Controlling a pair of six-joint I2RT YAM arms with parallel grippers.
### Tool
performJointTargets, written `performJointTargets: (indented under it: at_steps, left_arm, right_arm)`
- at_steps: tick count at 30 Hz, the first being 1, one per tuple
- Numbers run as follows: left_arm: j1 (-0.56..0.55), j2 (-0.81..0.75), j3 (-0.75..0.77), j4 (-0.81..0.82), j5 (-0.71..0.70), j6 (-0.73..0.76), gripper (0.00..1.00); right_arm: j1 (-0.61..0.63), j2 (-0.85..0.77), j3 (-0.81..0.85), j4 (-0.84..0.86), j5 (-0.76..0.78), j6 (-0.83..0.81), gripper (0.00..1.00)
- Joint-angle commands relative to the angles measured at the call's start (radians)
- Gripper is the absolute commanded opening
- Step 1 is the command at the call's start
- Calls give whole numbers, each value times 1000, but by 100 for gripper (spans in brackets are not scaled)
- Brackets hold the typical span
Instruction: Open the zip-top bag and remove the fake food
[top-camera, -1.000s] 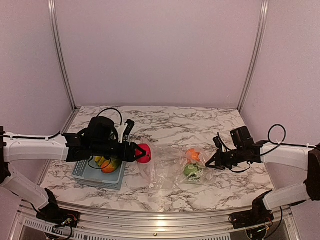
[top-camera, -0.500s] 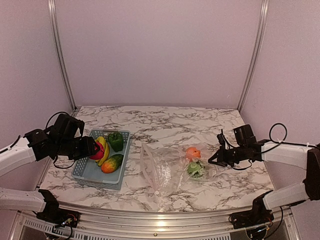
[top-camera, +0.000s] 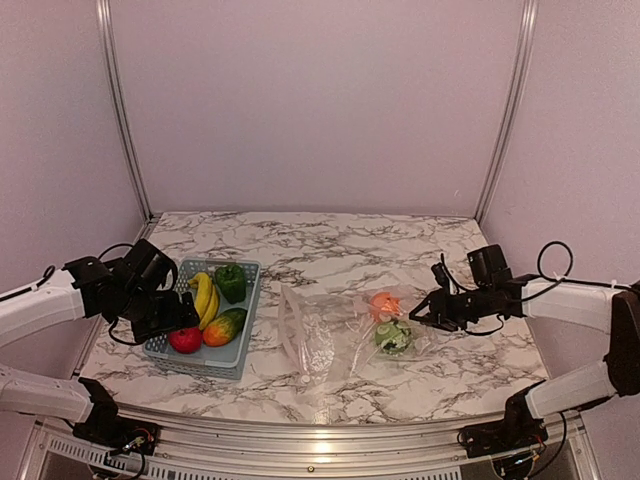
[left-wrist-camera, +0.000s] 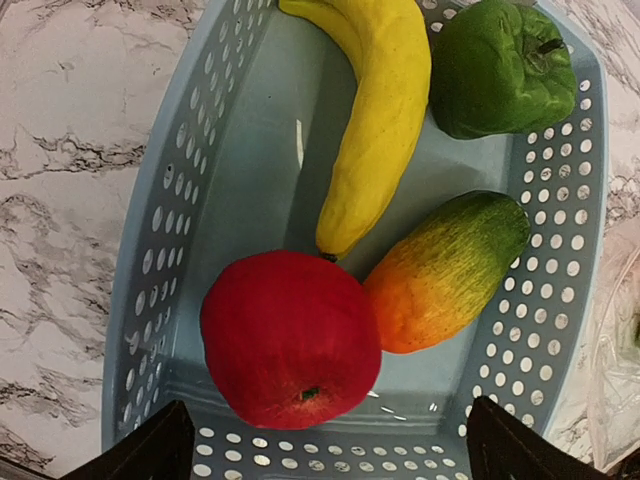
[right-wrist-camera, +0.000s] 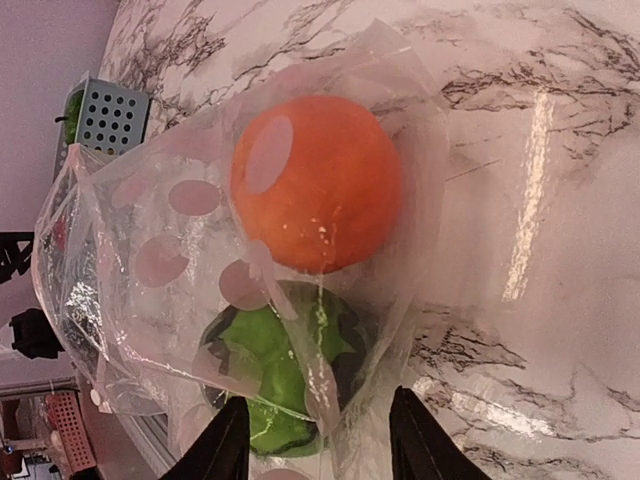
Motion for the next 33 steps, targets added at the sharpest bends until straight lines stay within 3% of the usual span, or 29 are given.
performJointTargets:
  at_steps: [1, 6, 9, 14, 24, 33]
  left_arm:
    - [4, 22, 76, -20, 30, 48, 99]
    - [-8, 40, 138, 119, 126, 135, 99]
    - [-21, 67, 135, 243, 258, 160, 96]
    - [-122, 174, 121, 439, 378, 150, 84]
    - [-253, 462, 147, 742, 488, 86, 50]
    - [-276, 707, 306, 781, 496, 94, 40]
  right_arm:
    - [-11, -64, 35, -64, -11, -29, 48]
    - [-13, -129, -6, -110, -15, -36, 51]
    - [-13, -162, -36, -127, -26, -32, 51]
    - [-13, -192, -84, -130, -41, -21, 50]
    - [-13, -104, -101, -47, -50, -11, 42]
    - [-13, -8, -120, -9, -31, -59, 33]
